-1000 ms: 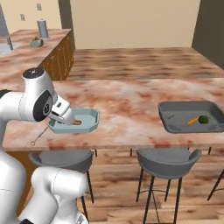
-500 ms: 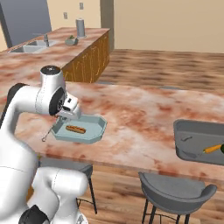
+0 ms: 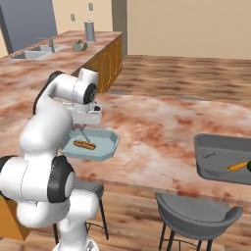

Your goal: Place the cold items (lime and carrot) from the fridge in one tupperware on the dining counter. Place the warm items (hot dog and kebab skewer) in the stove area in another tupperware.

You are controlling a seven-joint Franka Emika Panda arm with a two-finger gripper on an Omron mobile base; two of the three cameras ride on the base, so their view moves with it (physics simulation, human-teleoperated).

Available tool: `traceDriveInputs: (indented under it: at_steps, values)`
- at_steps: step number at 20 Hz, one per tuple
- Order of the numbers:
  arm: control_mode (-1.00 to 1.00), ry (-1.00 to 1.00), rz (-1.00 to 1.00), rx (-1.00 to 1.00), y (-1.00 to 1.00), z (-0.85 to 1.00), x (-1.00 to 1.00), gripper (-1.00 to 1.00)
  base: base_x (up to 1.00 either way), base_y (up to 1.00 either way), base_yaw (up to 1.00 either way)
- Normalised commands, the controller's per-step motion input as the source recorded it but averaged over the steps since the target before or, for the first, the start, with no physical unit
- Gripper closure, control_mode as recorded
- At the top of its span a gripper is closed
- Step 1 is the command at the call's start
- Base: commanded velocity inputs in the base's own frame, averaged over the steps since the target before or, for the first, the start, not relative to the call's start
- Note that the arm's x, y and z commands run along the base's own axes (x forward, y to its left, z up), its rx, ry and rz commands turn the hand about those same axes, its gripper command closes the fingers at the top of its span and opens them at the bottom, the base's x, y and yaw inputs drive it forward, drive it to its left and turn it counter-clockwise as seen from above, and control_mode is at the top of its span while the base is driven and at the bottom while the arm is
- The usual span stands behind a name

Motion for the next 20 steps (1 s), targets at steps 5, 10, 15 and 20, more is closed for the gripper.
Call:
traceDriveInputs:
  at_steps: [5,10,15,20]
  values:
    - [-1.00,0.34,0.80,-0.12,0.00,-0.58,0.63,1.00,0.00,0.00,0.00]
    - [-1.00,-0.02,0.68,0.00,0.00,-0.63,0.36,1.00,0.00,0.00,0.00]
    - [-1.00,-0.32,0.23,0.04,0.07,-0.43,0.20,1.00,0.00,0.00,0.00]
    - [-1.00,-0.22,0.02,0.15,0.04,-0.31,0.26,1.00,0.00,0.00,0.00]
